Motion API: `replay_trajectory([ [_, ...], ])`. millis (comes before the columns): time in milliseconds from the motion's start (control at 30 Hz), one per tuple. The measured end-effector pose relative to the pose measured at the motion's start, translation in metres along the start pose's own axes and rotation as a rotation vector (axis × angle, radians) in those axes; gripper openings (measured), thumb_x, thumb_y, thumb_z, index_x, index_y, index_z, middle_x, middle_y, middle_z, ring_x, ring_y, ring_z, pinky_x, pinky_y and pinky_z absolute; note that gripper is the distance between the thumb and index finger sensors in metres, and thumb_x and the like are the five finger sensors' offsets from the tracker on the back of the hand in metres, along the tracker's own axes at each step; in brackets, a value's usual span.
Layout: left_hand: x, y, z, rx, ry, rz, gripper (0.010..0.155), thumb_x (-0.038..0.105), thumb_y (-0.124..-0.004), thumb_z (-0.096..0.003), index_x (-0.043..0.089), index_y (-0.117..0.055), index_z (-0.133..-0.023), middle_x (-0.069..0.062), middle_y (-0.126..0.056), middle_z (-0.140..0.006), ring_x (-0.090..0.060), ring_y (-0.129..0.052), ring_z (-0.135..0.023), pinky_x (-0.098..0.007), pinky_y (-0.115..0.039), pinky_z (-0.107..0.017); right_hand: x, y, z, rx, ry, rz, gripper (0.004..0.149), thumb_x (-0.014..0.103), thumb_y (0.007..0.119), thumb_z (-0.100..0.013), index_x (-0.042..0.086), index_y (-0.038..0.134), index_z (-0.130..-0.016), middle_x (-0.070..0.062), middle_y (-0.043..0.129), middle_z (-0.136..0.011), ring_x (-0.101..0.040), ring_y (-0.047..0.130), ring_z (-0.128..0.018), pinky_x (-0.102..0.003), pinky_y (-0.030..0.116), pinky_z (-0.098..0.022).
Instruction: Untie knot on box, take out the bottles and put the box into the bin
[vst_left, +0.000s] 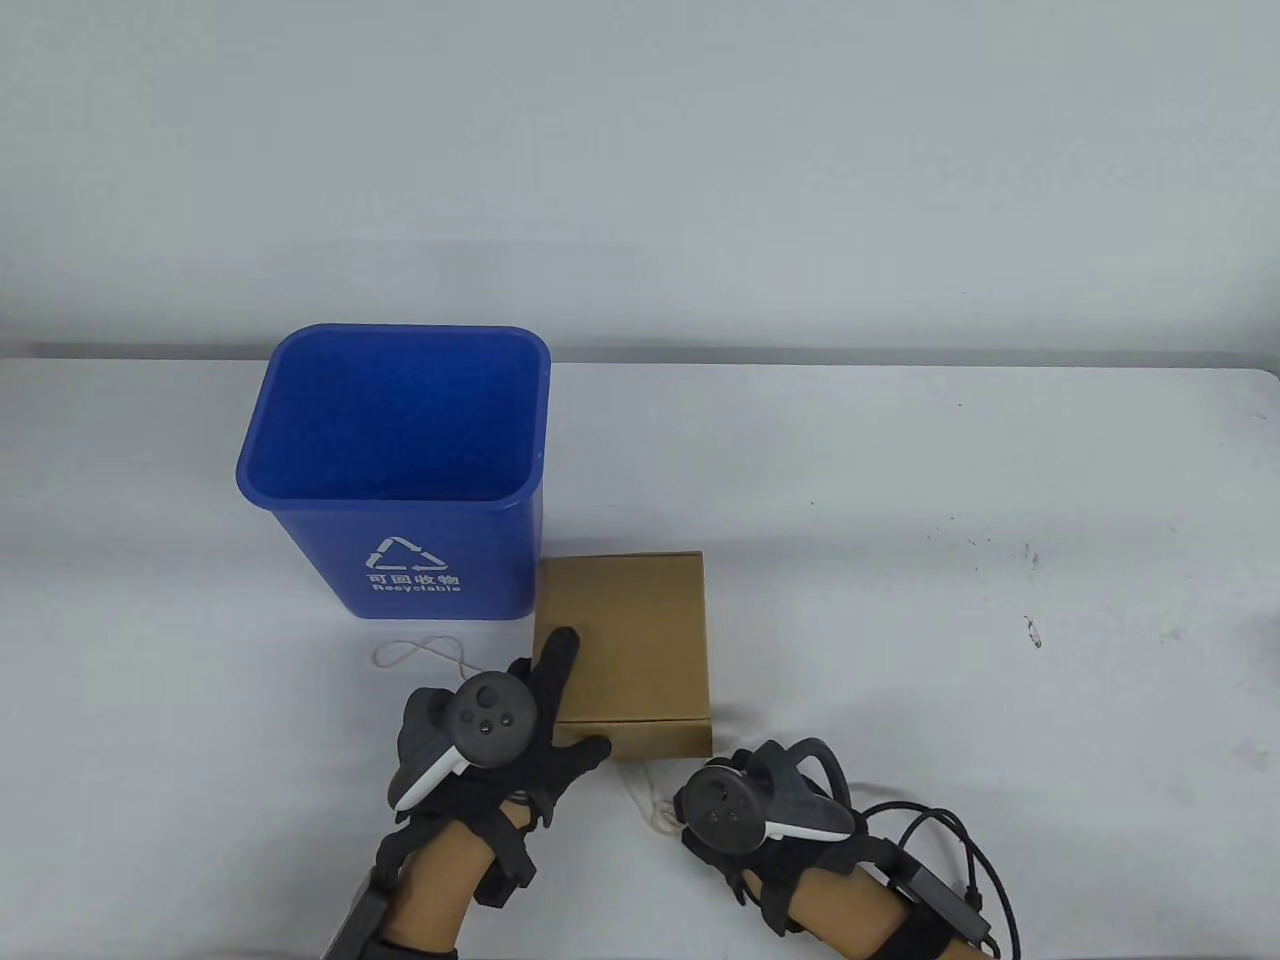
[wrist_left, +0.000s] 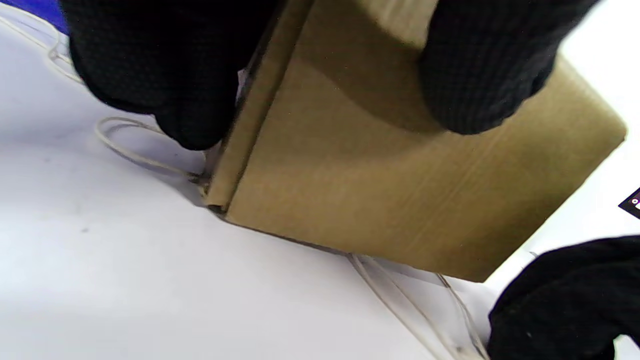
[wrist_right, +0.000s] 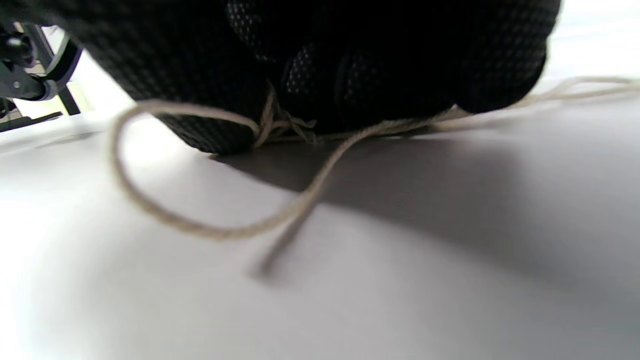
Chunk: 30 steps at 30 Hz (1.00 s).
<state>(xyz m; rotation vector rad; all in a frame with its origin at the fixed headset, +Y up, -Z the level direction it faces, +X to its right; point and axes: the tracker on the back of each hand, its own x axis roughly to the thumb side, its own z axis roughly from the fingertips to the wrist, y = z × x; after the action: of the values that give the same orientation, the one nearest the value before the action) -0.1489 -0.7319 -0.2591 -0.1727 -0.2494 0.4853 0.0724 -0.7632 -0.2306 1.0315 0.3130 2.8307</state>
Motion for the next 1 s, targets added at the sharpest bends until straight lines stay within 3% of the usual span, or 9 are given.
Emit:
replay_trajectory([
  [567, 0.004, -0.001, -0.001, 0.001, -0.006, -0.069, 0.101, 0.061, -0.081, -0.0452, 0.038, -0.006, -0.109, -0.033, -0.050, -0.106, -0.049, -0.092, -0.077, -0.058, -0.079, -0.057, 0.069, 0.004, -0.054, -0.018, -0.113, 0.059, 0.037, 0.036, 0.085, -0.045, 0.020, 0.083, -0.079, -0.004, 0.086, -0.078, -0.026, 0.086, -0.063, -0.040, 0.079, -0.046],
  [767, 0.004, -0.001, 0.000, 0.007, -0.015, -0.080, 0.101, 0.061, -0.081, -0.0452, 0.038, -0.007, -0.109, -0.032, -0.051, -0.106, -0.048, -0.092, -0.077, -0.058, -0.078, -0.056, 0.067, -0.006, -0.044, 0.035, -0.181, -0.027, 0.053, 0.032, 0.086, -0.044, 0.015, 0.073, -0.093, -0.011, 0.071, -0.097, -0.036, 0.080, -0.081, -0.049, 0.075, -0.054],
  [867, 0.004, -0.001, 0.000, 0.005, -0.020, -0.083, 0.100, 0.061, -0.081, -0.0455, 0.038, -0.007, -0.109, -0.032, -0.051, -0.107, -0.048, -0.091, -0.078, -0.059, -0.078, -0.057, 0.062, -0.019, -0.033, 0.014, -0.210, -0.032, 0.054, 0.033, 0.086, -0.044, 0.017, 0.072, -0.094, -0.011, 0.069, -0.100, -0.038, 0.079, -0.083, -0.051, 0.074, -0.055],
  [1000, 0.003, 0.002, 0.001, 0.008, -0.024, -0.061, 0.099, 0.061, -0.080, -0.0461, 0.036, -0.009, -0.110, -0.031, -0.050, -0.107, -0.049, -0.090, -0.078, -0.059, -0.077, -0.057, 0.047, -0.051, -0.011, -0.043, -0.238, -0.127, 0.051, 0.038, 0.084, -0.045, 0.016, 0.079, -0.090, -0.010, 0.079, -0.095, -0.038, 0.084, -0.079, -0.051, 0.076, -0.052],
])
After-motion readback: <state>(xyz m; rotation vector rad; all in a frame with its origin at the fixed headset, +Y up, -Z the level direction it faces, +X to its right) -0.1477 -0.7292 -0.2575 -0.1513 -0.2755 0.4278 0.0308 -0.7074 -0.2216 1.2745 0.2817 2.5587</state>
